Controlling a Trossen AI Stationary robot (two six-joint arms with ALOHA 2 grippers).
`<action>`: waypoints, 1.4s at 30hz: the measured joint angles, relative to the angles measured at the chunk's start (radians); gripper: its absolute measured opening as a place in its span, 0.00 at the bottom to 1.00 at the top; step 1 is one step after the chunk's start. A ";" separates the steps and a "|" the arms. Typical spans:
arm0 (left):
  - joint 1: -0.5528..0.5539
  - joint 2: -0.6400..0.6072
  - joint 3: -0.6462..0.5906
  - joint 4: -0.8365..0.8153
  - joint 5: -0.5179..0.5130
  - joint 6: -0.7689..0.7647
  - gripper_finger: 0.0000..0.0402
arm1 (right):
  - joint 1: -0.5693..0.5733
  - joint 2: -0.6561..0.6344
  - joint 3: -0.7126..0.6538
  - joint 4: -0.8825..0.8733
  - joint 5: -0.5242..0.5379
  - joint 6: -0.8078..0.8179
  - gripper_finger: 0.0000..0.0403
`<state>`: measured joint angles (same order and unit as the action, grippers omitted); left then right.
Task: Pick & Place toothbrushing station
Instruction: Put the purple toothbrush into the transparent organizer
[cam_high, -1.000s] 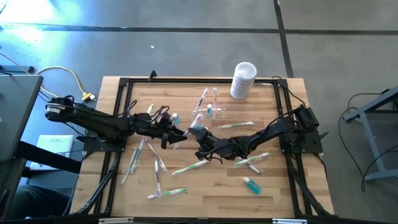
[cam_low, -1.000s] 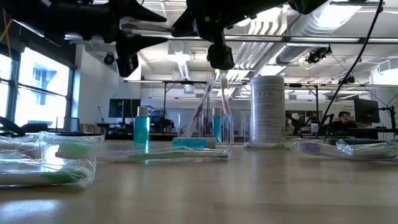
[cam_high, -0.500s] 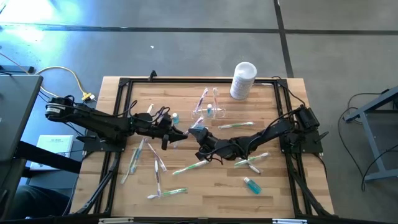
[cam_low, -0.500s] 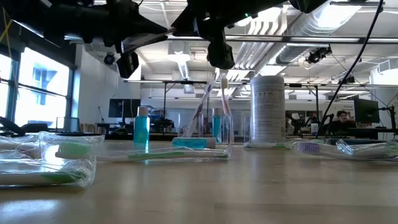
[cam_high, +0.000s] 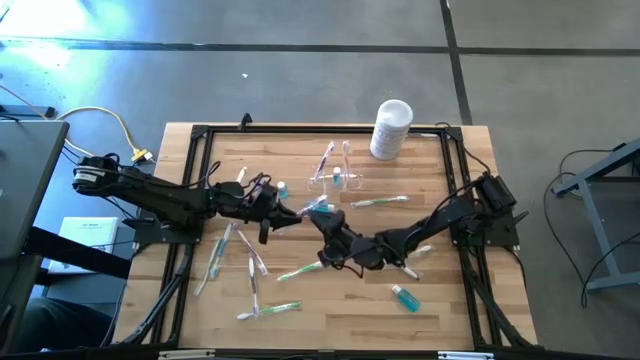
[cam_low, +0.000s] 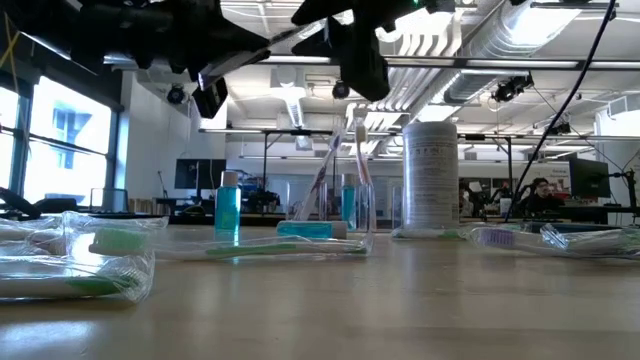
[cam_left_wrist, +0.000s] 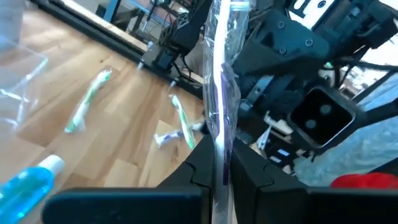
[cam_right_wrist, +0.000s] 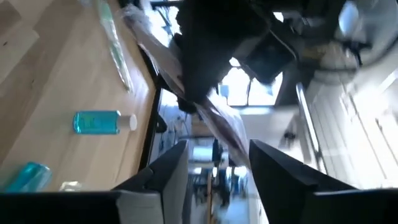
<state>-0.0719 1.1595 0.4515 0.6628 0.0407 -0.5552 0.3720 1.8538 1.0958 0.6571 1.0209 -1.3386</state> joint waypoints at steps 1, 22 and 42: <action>0.000 -0.004 0.000 0.000 -0.003 0.029 0.04 | 0.006 0.000 0.000 0.006 0.032 0.031 0.41; 0.000 -0.006 0.001 -0.065 -0.076 0.293 0.04 | 0.000 -0.143 -0.007 -0.461 0.381 0.683 0.28; -0.001 -0.006 0.000 -0.030 -0.058 0.354 0.04 | -0.203 -0.404 -0.450 -0.071 -0.691 1.380 0.26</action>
<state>-0.0727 1.1534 0.4519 0.6325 -0.0176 -0.2011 0.1686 1.4496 0.6457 0.5863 0.3300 0.0412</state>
